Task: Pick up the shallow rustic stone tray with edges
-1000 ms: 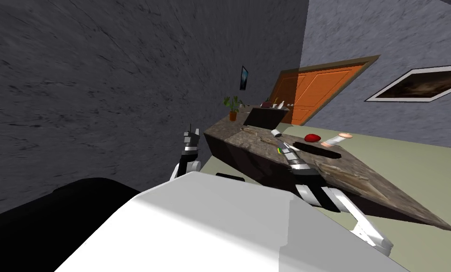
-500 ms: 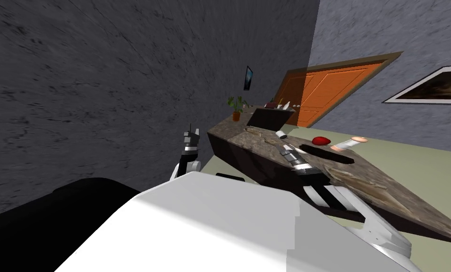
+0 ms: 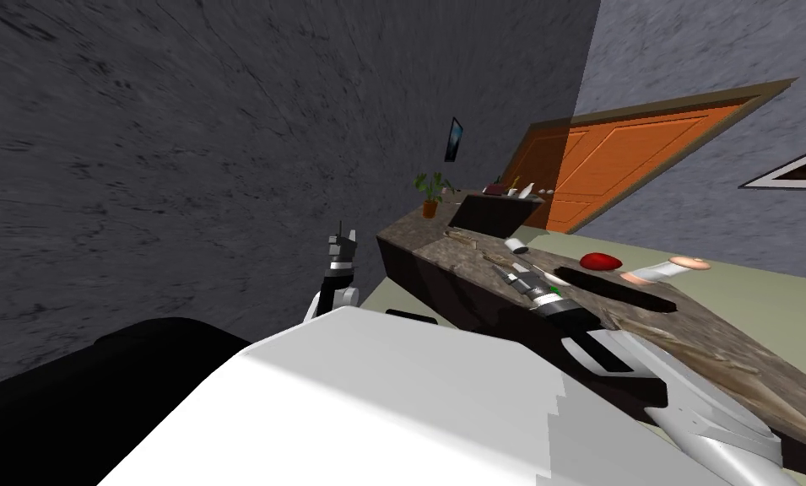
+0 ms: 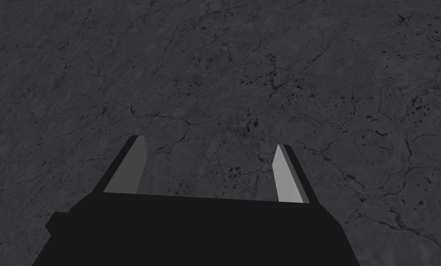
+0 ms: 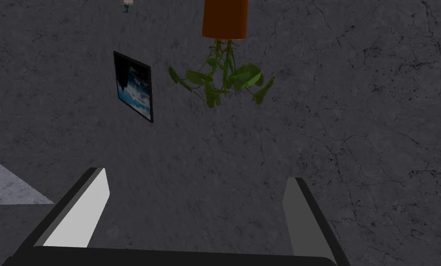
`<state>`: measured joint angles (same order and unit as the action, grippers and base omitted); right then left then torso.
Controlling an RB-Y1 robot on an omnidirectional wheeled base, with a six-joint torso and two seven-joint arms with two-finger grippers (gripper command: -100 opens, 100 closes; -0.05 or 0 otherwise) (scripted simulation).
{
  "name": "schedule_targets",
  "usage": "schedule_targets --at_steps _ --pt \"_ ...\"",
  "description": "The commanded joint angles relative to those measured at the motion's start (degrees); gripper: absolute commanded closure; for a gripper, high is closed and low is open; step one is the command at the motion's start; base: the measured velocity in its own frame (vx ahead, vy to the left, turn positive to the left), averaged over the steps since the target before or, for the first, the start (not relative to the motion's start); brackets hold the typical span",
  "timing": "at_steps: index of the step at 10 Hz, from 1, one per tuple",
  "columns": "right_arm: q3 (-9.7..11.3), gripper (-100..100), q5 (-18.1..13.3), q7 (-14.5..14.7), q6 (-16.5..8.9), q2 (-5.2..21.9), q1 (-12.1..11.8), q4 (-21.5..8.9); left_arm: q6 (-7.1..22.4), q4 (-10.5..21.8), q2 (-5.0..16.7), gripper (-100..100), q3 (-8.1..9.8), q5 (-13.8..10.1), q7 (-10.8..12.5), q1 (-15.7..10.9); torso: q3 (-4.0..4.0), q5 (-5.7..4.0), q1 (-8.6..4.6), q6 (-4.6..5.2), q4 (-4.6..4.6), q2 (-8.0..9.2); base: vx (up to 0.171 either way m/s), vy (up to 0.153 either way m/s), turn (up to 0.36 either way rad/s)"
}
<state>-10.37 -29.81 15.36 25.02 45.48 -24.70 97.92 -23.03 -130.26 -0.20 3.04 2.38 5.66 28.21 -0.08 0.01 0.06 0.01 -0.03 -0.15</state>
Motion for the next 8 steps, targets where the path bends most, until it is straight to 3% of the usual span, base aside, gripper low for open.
schedule_targets --at_steps 1,3,6,8 --pt "0.2 -100 -1.0 0.9 -0.2 2.2 0.1 -1.2 0.0 0.0 0.0 0 0.00 0.0 0.0 0.0 0.00 0.00 0.00 0.00 0.00 0.00 0.034 0.030 0.039" --pt "1.1 -100 -4.3 4.3 -0.1 6.1 1.0 -5.4 0.0 0.0 0.0 0 0.00 0.0 0.0 0.0 0.00 0.00 -0.01 0.01 0.00 0.01 0.043 0.035 0.094" --pt "1.6 -100 -5.8 5.9 0.0 8.3 1.4 -7.9 0.0 0.0 0.0 0 0.00 0.0 0.0 0.0 -0.01 0.00 -0.04 0.02 0.00 -0.02 0.040 0.020 0.044" --pt "2.9 -100 -8.7 9.0 0.2 12.0 2.2 -11.7 0.0 0.0 0.0 0 0.00 0.0 0.0 0.0 -0.01 -0.01 -0.06 0.02 0.00 -0.01 0.052 0.023 0.079"
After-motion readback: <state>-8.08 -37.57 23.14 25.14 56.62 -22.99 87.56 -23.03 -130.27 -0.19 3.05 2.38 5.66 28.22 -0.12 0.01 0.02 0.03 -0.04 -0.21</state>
